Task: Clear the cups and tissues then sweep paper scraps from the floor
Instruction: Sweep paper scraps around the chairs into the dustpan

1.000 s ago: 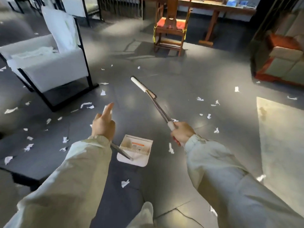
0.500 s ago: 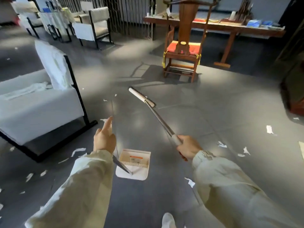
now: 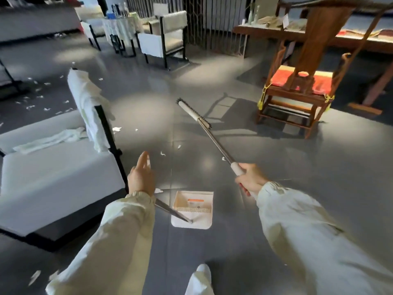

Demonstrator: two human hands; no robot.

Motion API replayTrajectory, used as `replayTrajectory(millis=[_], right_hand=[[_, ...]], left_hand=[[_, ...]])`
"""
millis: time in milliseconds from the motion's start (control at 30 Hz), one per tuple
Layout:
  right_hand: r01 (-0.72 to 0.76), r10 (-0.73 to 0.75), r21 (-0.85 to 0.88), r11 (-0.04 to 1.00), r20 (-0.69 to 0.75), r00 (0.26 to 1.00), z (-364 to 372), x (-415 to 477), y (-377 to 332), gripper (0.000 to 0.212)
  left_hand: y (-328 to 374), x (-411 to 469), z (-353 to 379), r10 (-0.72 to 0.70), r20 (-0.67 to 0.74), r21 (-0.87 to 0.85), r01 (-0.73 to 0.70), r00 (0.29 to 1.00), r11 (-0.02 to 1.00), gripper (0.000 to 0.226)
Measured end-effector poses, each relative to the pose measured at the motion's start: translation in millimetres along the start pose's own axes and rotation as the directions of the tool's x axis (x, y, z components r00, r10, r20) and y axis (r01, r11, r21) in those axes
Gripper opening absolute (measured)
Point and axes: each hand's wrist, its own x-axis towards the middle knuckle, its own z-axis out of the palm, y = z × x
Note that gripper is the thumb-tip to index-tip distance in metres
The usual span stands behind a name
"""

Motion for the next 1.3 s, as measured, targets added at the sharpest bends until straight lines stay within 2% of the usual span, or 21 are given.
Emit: replayTrajectory(millis=[167,333,533,667,800,933,1067,1167,1300], right_hand=[[0.019,-0.018,-0.012,1.0,0.031,0.999,-13.9,156.5,-85.2,0.041],[0.04,-0.036,-0.06,0.997,0.069,0.997,-24.5,320.6,-147.0,0.054],[0.096,-0.069,-0.154,0.983,0.169,0.983,-26.3,562.5,-229.8,0.045],[0.134,-0.082,-0.213,0.968,0.236,0.968,-19.8,709.7,-315.5,0.042],[0.203,-0.117,-0.23,0.952,0.339,0.934,16.4,834.5,-410.2,0.023],[0.219,-0.138,-0.165,0.962,0.401,0.906,66.7,965.6,-486.5,0.02],[0.263,-0.181,-0.133,0.955,0.442,0.879,116.2,1099.2,-564.3,0.024],[0.312,-0.193,-0.145,0.939,0.528,0.827,140.1,1193.7,-636.3,0.044],[0.349,-0.226,-0.138,0.927,0.537,0.813,168.5,1309.6,-719.4,0.047]], left_hand=[[51.0,154.0,45.7,-0.008,-0.022,0.007,0.008,1.0,1.0,0.049],[79.1,312.5,102.0,-0.082,-0.042,0.004,0.083,0.996,0.997,0.07],[109.6,524.3,187.5,-0.212,-0.139,0.019,0.216,0.967,0.976,0.068],[140.7,650.3,210.5,-0.268,-0.228,-0.018,0.272,0.936,0.962,0.07],[143.2,762.5,216.5,-0.352,-0.34,-0.071,0.349,0.872,0.934,0.067],[135.9,900.5,236.9,-0.433,-0.409,-0.103,0.43,0.803,0.897,0.061],[136.0,1051.2,266.0,-0.444,-0.404,-0.1,0.443,0.8,0.891,0.061],[148.1,1158.0,271.4,-0.451,-0.418,-0.089,0.458,0.789,0.884,0.064],[158.2,1300.2,273.1,-0.415,-0.453,-0.018,0.457,0.789,0.889,0.063]])
